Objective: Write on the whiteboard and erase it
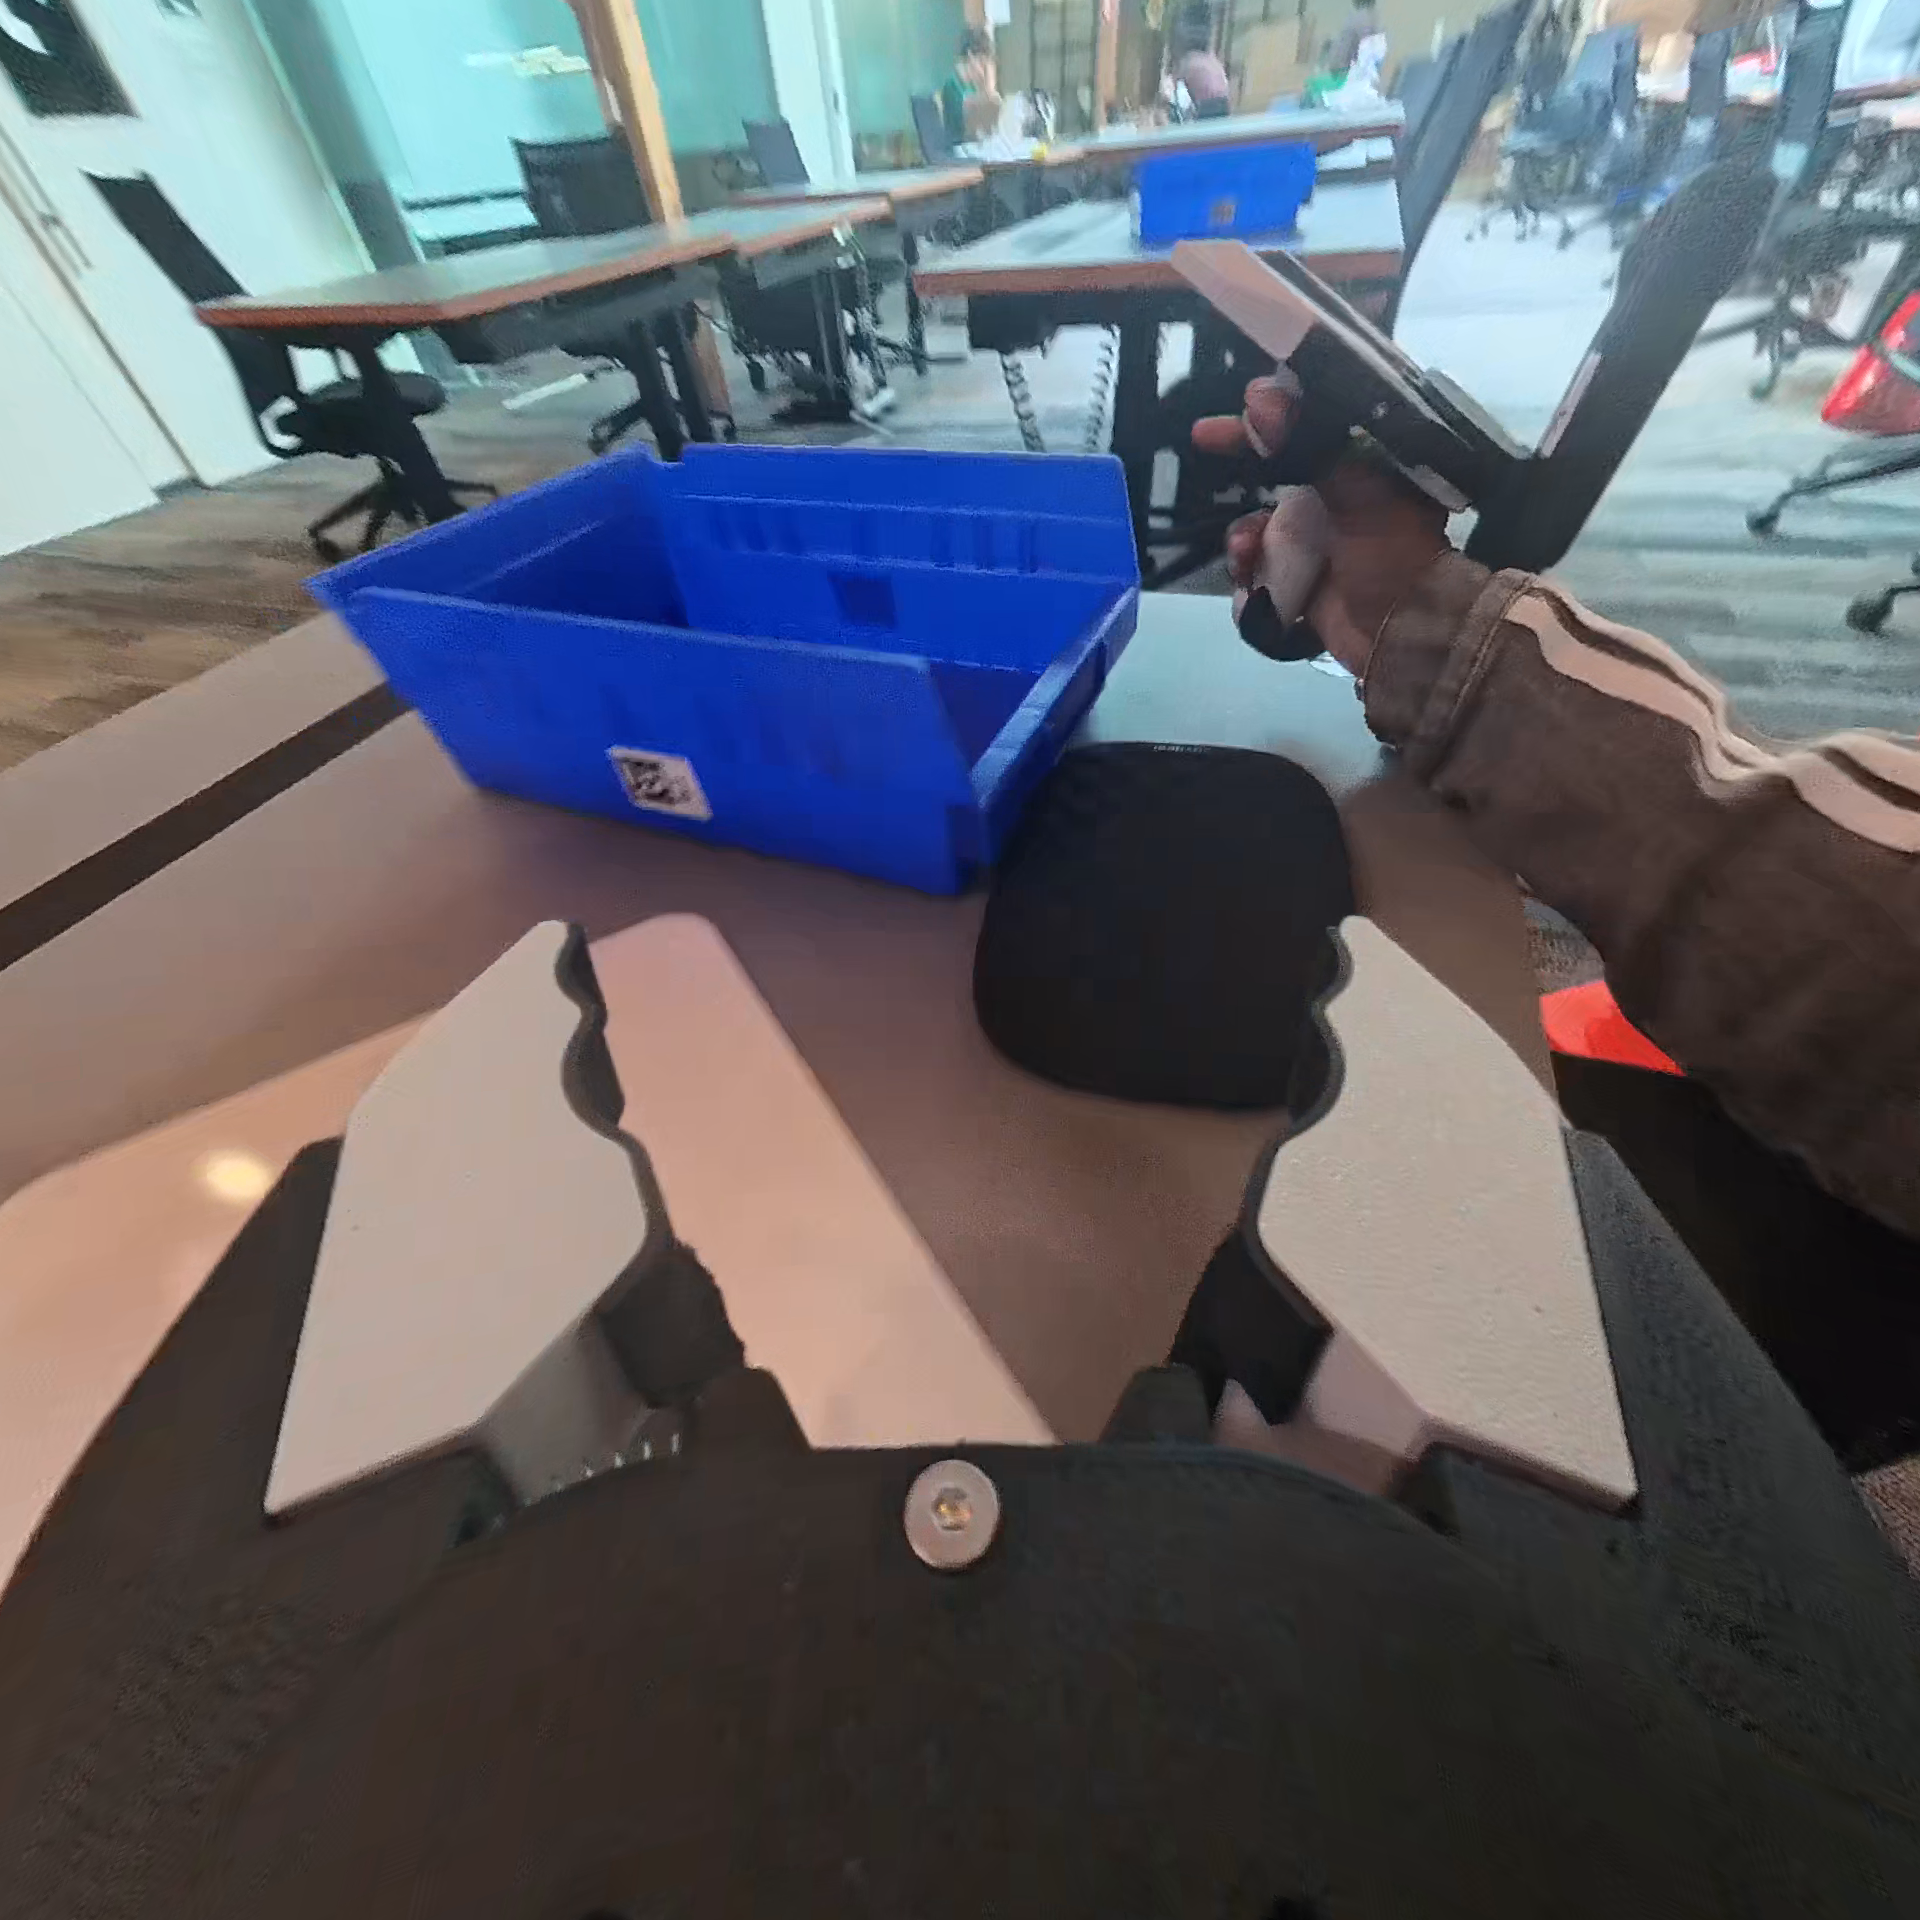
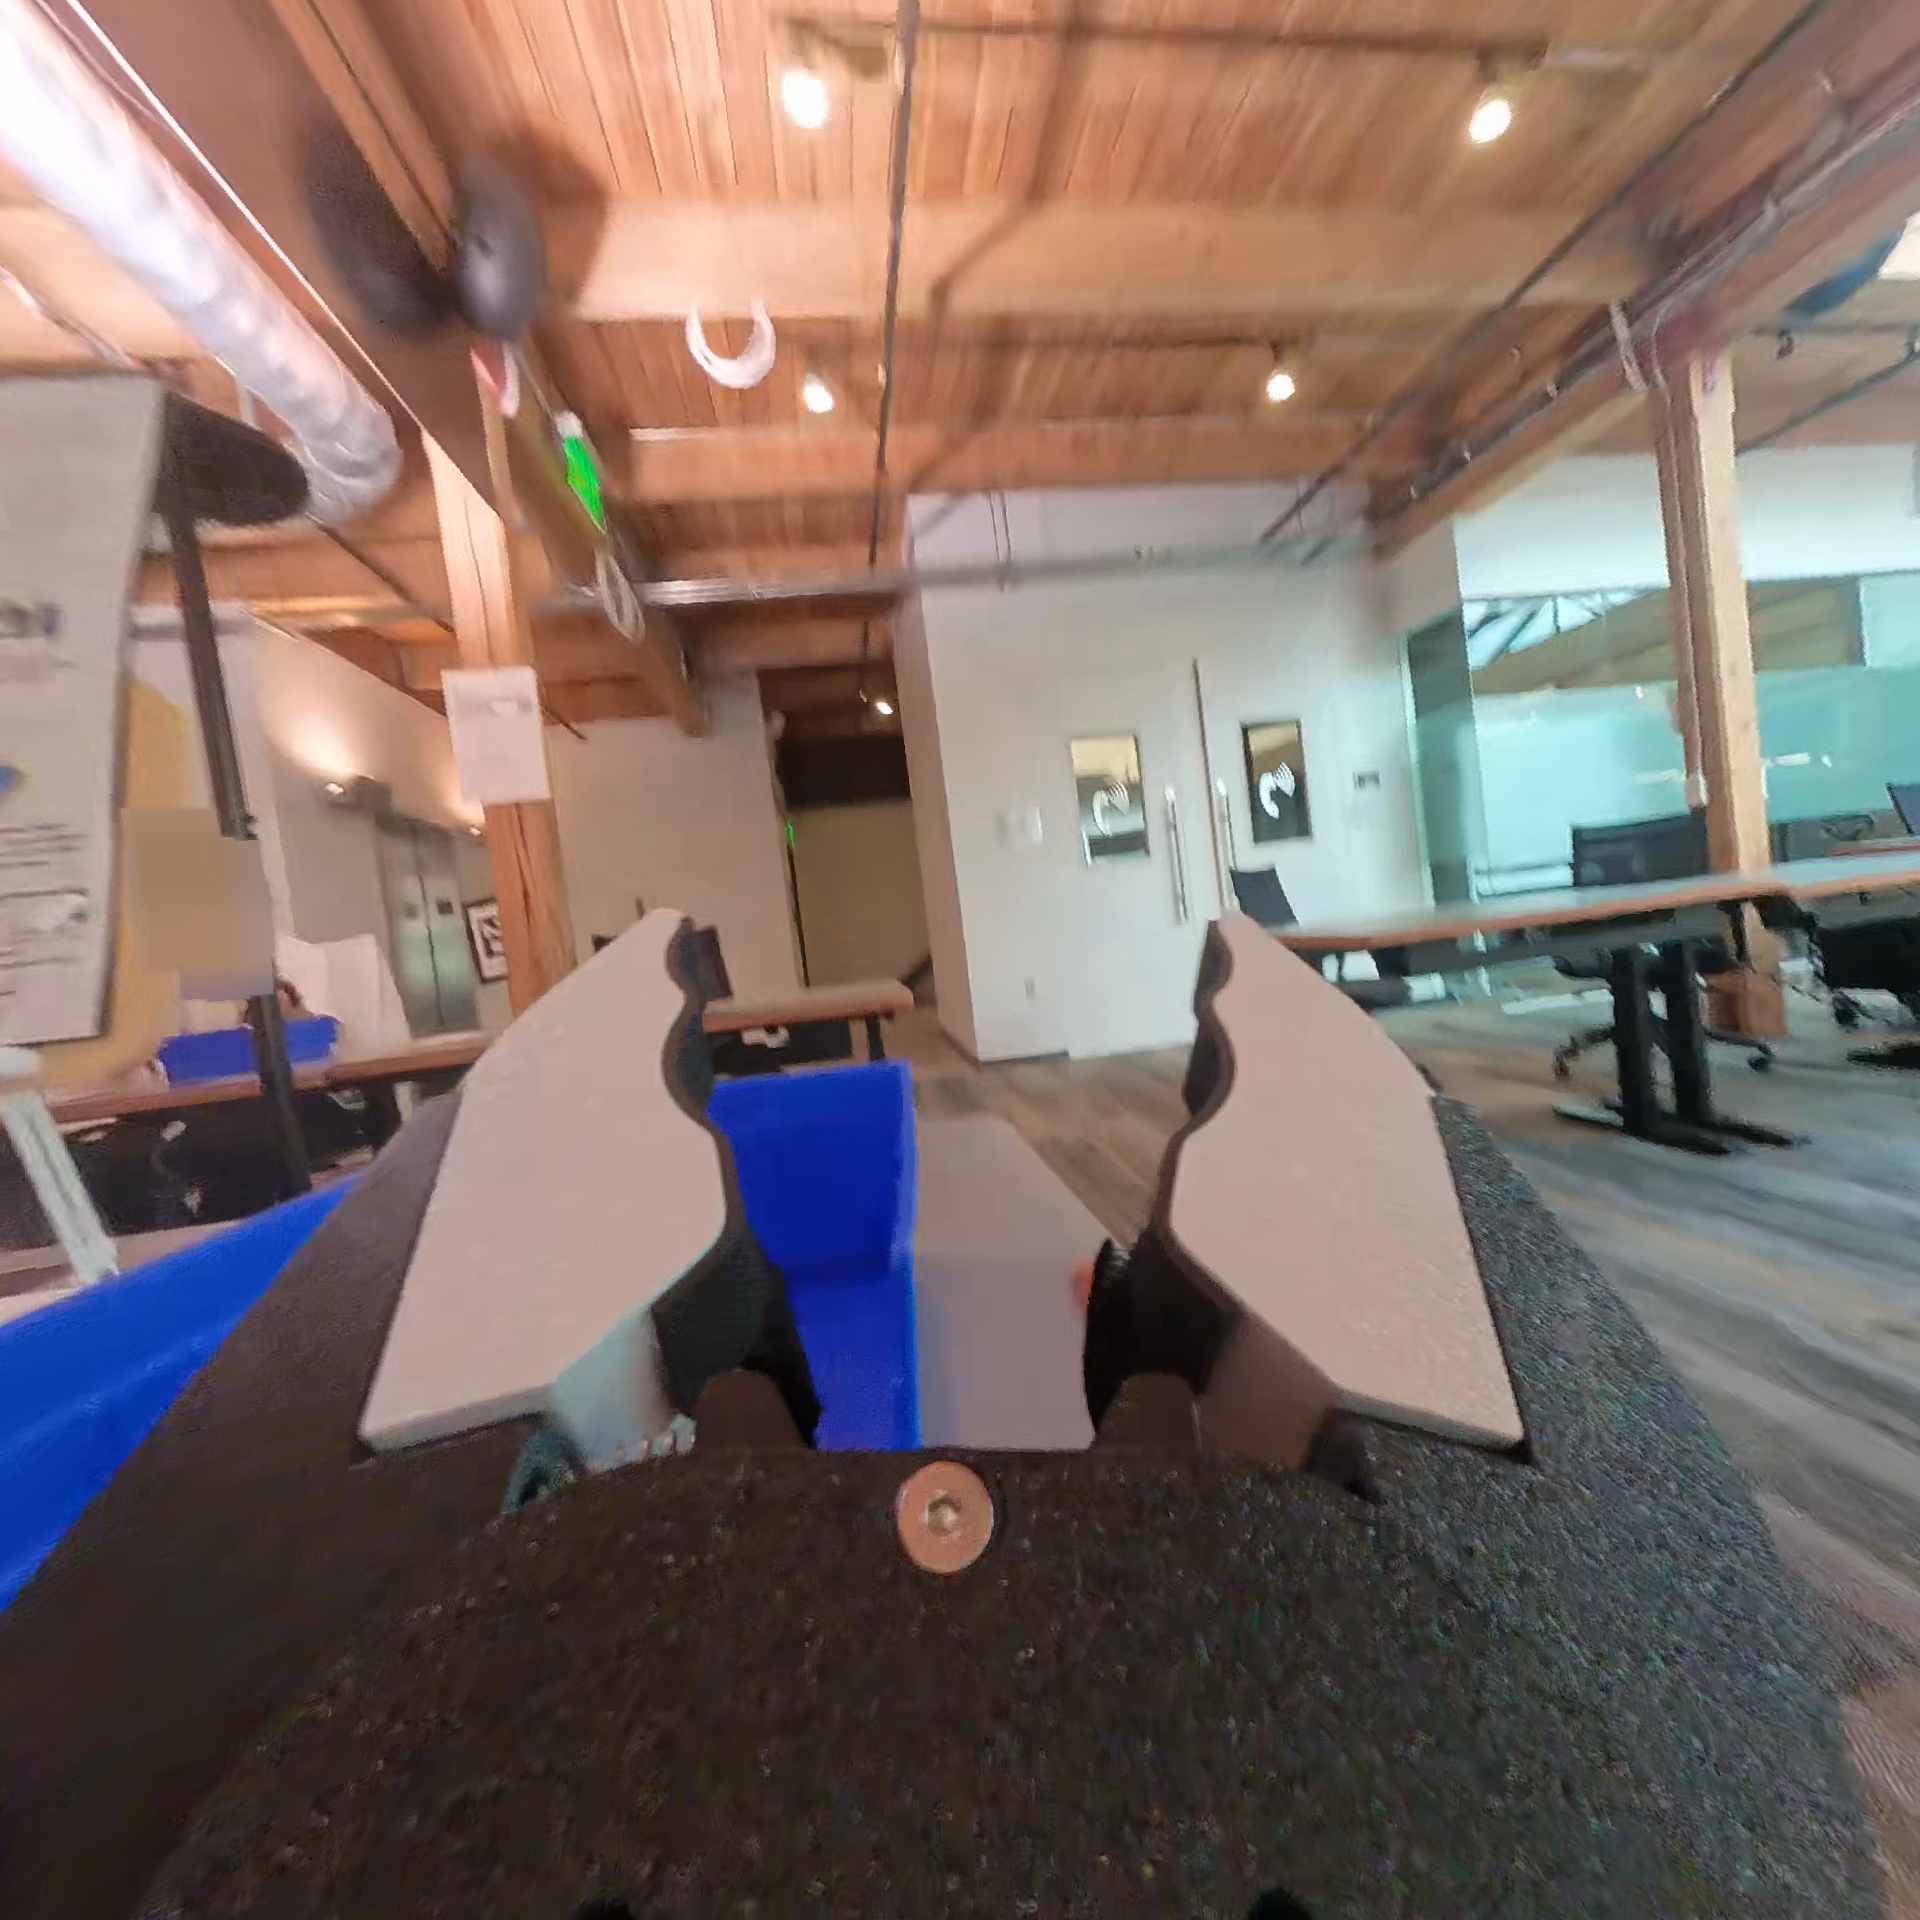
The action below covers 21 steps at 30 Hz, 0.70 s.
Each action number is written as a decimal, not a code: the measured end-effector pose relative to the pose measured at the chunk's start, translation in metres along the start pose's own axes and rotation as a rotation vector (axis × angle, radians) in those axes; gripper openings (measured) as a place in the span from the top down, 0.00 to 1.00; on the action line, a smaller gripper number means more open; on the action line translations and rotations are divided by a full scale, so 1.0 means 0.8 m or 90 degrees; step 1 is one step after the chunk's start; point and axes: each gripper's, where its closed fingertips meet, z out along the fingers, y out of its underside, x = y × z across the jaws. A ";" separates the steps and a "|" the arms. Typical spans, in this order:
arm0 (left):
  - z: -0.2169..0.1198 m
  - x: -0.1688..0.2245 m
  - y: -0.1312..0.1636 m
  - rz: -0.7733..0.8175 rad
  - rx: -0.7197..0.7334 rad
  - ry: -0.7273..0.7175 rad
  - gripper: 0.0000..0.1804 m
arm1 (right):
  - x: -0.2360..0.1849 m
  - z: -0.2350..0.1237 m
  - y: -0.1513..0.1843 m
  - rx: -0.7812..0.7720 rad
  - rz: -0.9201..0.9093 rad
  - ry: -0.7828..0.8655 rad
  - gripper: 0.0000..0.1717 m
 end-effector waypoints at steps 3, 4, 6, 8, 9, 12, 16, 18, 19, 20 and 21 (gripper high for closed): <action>-0.094 -0.025 0.020 -0.002 0.012 -0.062 0.29 | -0.051 0.008 -0.020 -0.019 -0.005 -0.075 0.38; -0.128 -0.035 0.030 -0.002 -0.005 -0.089 0.29 | -0.088 0.012 -0.033 -0.037 -0.001 -0.134 0.38; -0.194 -0.048 0.053 -0.018 -0.057 -0.114 0.31 | -0.182 0.011 -0.049 -0.114 0.013 -0.290 0.40; -0.260 -0.060 0.082 -0.037 -0.116 -0.139 0.35 | -0.279 -0.010 -0.039 -0.235 0.013 -0.430 0.34; -0.292 -0.072 0.091 -0.023 -0.134 -0.164 0.39 | -0.323 -0.030 -0.023 -0.299 -0.001 -0.495 0.30; -0.395 -0.130 0.080 -0.007 -0.156 -0.330 0.47 | -0.422 -0.122 0.053 -0.541 -0.076 -0.655 0.25; -0.519 -0.162 0.085 -0.088 -0.131 -0.461 0.53 | -0.462 -0.221 0.123 -0.787 -0.179 -0.701 0.20; -0.581 -0.178 0.118 -0.121 -0.195 -0.549 0.63 | -0.462 -0.240 0.136 -0.822 -0.206 -0.669 0.22; -0.604 -0.178 0.140 -0.156 -0.246 -0.566 0.71 | -0.462 -0.247 0.139 -0.833 -0.211 -0.660 0.22; -0.616 -0.170 0.165 -0.209 -0.298 -0.546 0.76 | -0.463 -0.252 0.139 -0.835 -0.208 -0.655 0.23; -0.620 -0.158 0.189 -0.266 -0.347 -0.505 0.78 | -0.464 -0.257 0.139 -0.837 -0.202 -0.650 0.24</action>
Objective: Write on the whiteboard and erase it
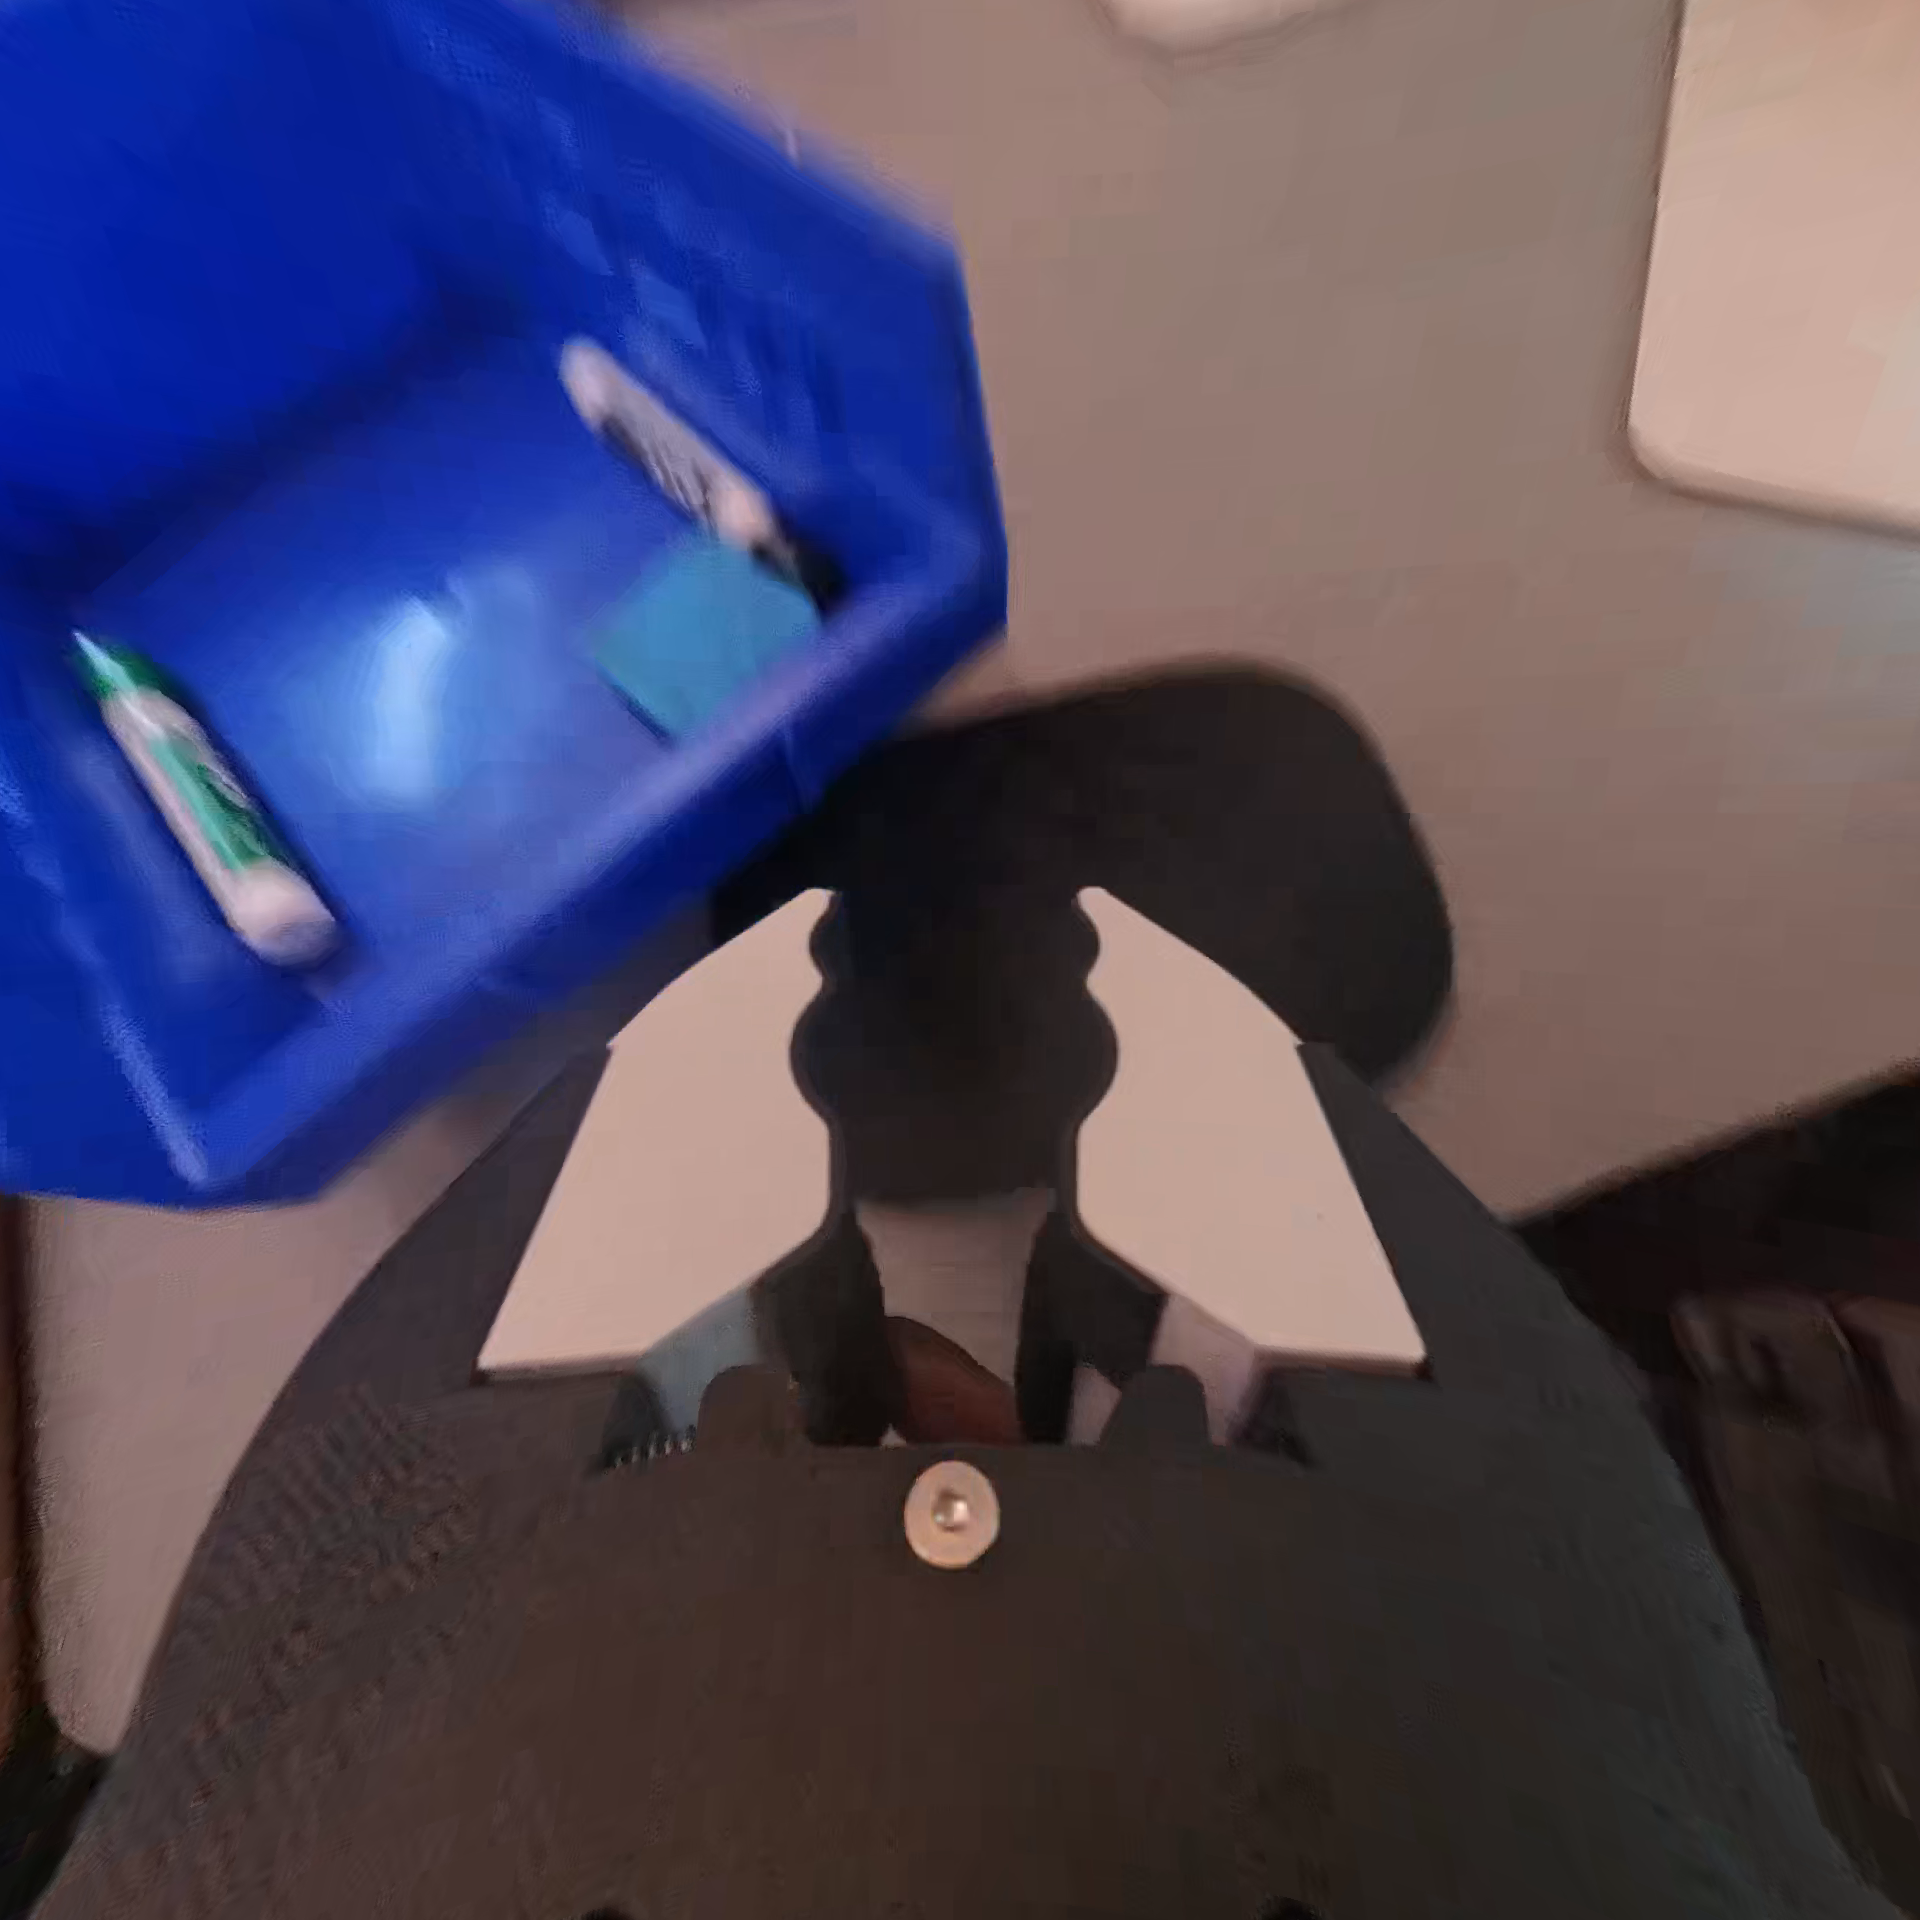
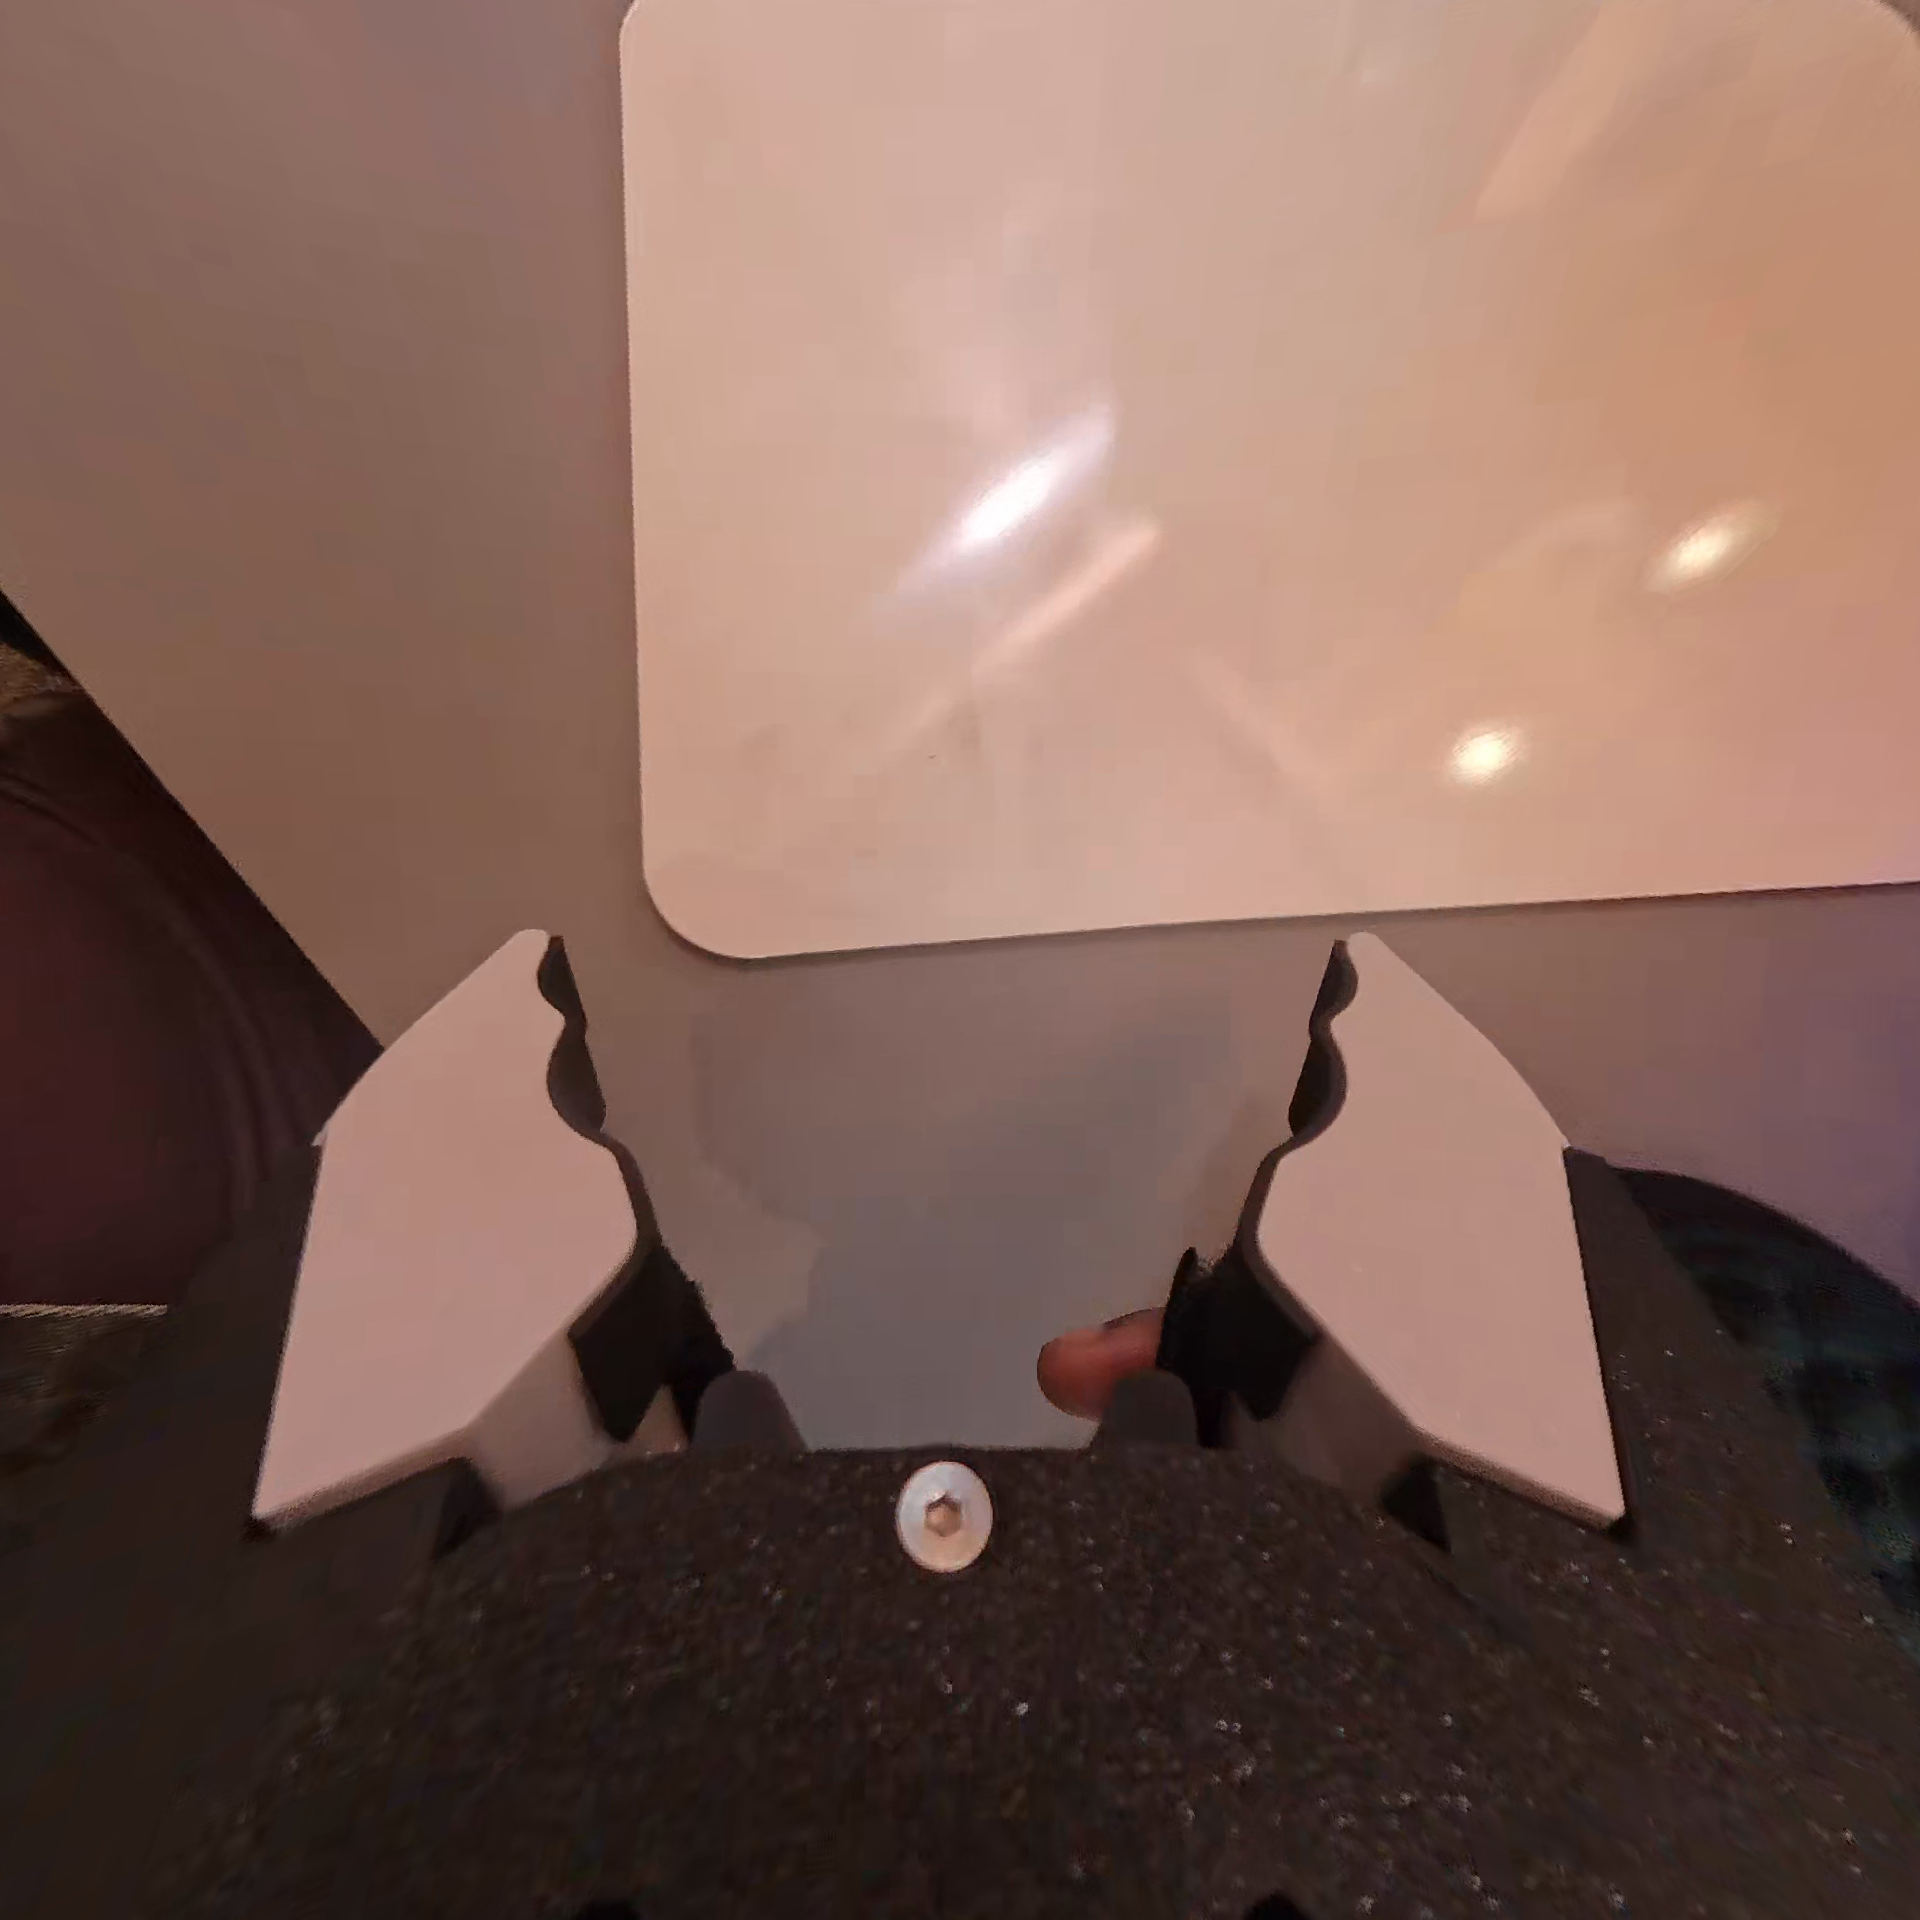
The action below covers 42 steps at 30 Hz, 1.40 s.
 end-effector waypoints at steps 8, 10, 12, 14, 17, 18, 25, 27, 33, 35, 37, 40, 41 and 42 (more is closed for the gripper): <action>0.037 -0.037 0.066 -0.080 -0.142 -0.016 0.47 | -0.032 -0.002 -0.037 0.074 0.028 -0.063 0.21; 0.048 -0.023 0.063 -0.086 -0.109 0.059 0.46 | -0.069 0.001 -0.074 0.129 -0.001 -0.134 0.21; 0.055 -0.014 0.066 -0.096 -0.096 0.105 0.43 | -0.102 0.015 -0.092 0.120 -0.079 -0.182 0.19; 0.054 -0.013 0.066 -0.088 -0.084 0.109 0.43 | -0.115 0.032 -0.107 0.115 -0.139 -0.180 0.19; 0.053 -0.011 0.069 -0.077 -0.096 0.116 0.43 | -0.160 0.048 -0.154 0.182 -0.135 -0.275 0.26; 0.052 -0.010 0.069 -0.074 -0.101 0.114 0.42 | -0.180 0.054 -0.175 0.210 -0.131 -0.313 0.28; 0.049 -0.002 0.071 -0.072 -0.124 0.119 0.42 | -0.299 0.178 -0.242 0.099 -0.268 -0.385 0.15; 0.047 0.003 0.072 -0.067 -0.131 0.129 0.42 | -0.310 0.217 -0.245 0.045 -0.316 -0.355 0.14; 0.034 0.024 0.080 -0.027 -0.166 0.172 0.45 | -0.315 0.232 -0.249 0.047 -0.331 -0.340 0.19; 0.029 0.036 0.083 -0.006 -0.180 0.196 0.47 | -0.314 0.222 -0.238 0.050 -0.329 -0.341 0.20; 0.025 0.045 0.085 0.012 -0.191 0.214 0.48 | -0.312 0.215 -0.230 0.056 -0.326 -0.345 0.20; 0.018 0.047 0.085 0.022 -0.188 0.226 0.52 | -0.310 0.206 -0.229 0.081 -0.320 -0.360 0.19; 0.014 0.044 0.078 0.017 -0.172 0.219 0.55 | -0.308 0.199 -0.235 0.110 -0.309 -0.369 0.22; 0.007 0.039 0.066 0.014 -0.138 0.205 0.56 | -0.306 0.190 -0.244 0.155 -0.290 -0.380 0.24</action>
